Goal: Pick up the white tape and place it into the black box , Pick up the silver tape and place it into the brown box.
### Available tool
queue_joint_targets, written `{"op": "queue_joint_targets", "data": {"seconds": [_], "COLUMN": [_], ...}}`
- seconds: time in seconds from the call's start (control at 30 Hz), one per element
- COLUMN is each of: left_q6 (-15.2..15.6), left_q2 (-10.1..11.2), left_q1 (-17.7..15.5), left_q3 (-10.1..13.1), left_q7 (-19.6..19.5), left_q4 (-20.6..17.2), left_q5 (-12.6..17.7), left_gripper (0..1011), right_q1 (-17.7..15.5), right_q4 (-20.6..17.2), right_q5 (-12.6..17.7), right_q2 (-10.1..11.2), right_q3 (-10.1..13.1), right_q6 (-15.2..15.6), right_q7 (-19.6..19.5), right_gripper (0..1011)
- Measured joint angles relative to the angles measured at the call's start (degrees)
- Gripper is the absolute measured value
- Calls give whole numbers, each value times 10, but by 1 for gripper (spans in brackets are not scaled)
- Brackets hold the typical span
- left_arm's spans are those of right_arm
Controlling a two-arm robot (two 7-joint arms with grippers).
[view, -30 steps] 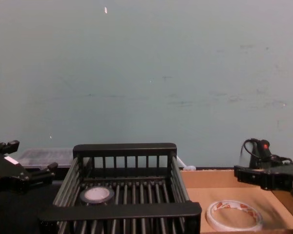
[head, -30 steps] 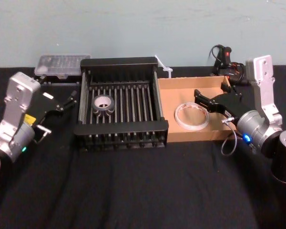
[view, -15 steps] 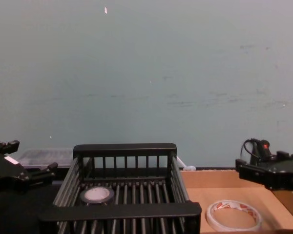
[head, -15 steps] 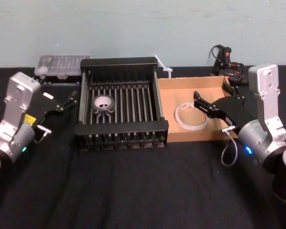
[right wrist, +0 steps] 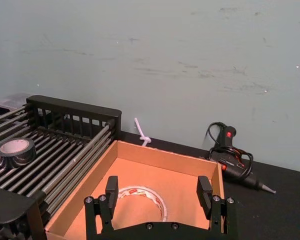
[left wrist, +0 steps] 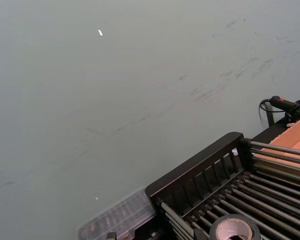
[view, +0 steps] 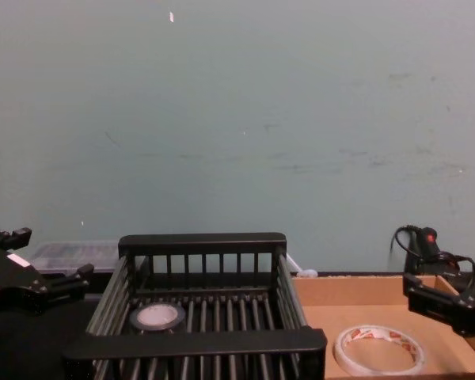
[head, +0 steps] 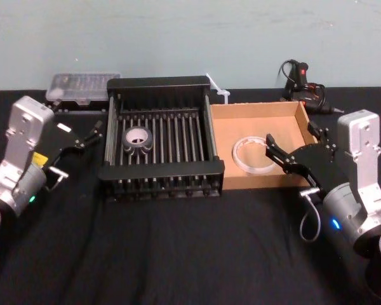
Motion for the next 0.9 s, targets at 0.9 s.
{"op": "queue_joint_targets", "data": {"seconds": [0.9], "left_q6": [0], "left_q2": [0], "left_q1": [0], "left_q3": [0], "left_q7": [0], "left_q4": [0], "left_q5": [0], "left_gripper": [1001], "right_q1": [-22], "right_q4": [-3], "right_q5": [-2], "right_q2": [-8], "right_q3": [20], "right_q6": [-15], "right_q7": [22], "right_gripper": [1002]}}
